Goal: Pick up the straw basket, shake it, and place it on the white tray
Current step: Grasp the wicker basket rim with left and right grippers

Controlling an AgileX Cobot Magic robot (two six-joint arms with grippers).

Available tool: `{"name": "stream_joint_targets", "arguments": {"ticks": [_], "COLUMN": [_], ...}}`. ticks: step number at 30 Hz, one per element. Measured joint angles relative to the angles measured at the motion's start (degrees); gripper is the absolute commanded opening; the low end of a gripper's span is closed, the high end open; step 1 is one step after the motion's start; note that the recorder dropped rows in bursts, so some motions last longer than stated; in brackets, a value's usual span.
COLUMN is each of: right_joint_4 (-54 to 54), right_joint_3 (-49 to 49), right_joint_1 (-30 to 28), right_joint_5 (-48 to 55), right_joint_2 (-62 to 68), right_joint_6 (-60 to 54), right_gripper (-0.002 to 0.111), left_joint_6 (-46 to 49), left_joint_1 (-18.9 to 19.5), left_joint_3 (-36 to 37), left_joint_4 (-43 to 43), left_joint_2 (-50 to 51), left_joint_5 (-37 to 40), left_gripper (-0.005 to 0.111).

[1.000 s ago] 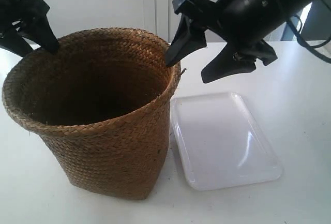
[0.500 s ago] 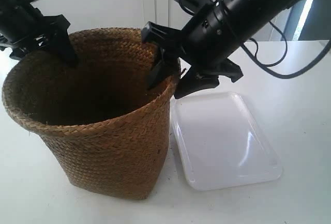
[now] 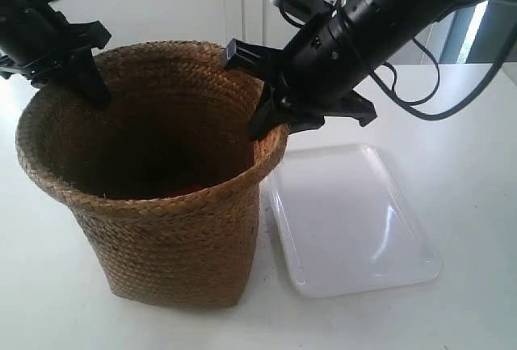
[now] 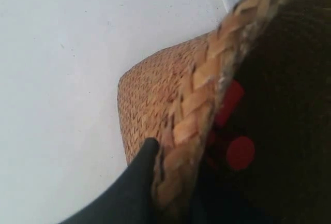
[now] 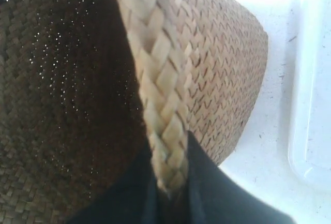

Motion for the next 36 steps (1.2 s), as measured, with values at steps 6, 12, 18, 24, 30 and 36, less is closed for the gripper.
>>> {"name": "stream_joint_targets", "arguments": {"ticks": [6, 12, 18, 24, 30, 36], "right_joint_4": [-0.87, -1.41, -3.36, -10.64, -12.71, -12.74], "right_joint_3": [0.21, 0.21, 0.21, 1.05, 7.81, 14.51], "right_joint_1": [0.00, 0.00, 1.84, 4.91, 7.11, 8.19], "right_joint_5": [-6.06, -14.99, -16.78, -17.31, -20.30, -25.01], "right_joint_2": [-0.90, -3.64, -5.95, -8.59, -13.88, -18.54], "right_joint_6": [-1.69, -7.22, -12.13, -12.50, -12.84, -13.08], "right_gripper": [0.000, 0.000, 0.000, 0.000, 0.000, 0.000], "left_joint_6": [1.80, 6.82, 10.54, 23.15, 35.68, 39.76], "left_joint_1": [0.00, 0.00, 0.00, 0.21, 0.32, 0.32], "left_joint_3": [0.38, 0.55, 9.81, 25.82, 36.99, 42.22], "left_joint_4": [-2.32, -4.20, -6.26, -19.57, -29.35, -33.80], "left_joint_2": [-2.79, -9.92, -17.21, -26.11, -33.79, -39.22], "left_joint_5": [-4.52, -9.45, -17.86, -28.44, -31.97, -34.75], "left_gripper": [0.000, 0.000, 0.000, 0.000, 0.000, 0.000]}}
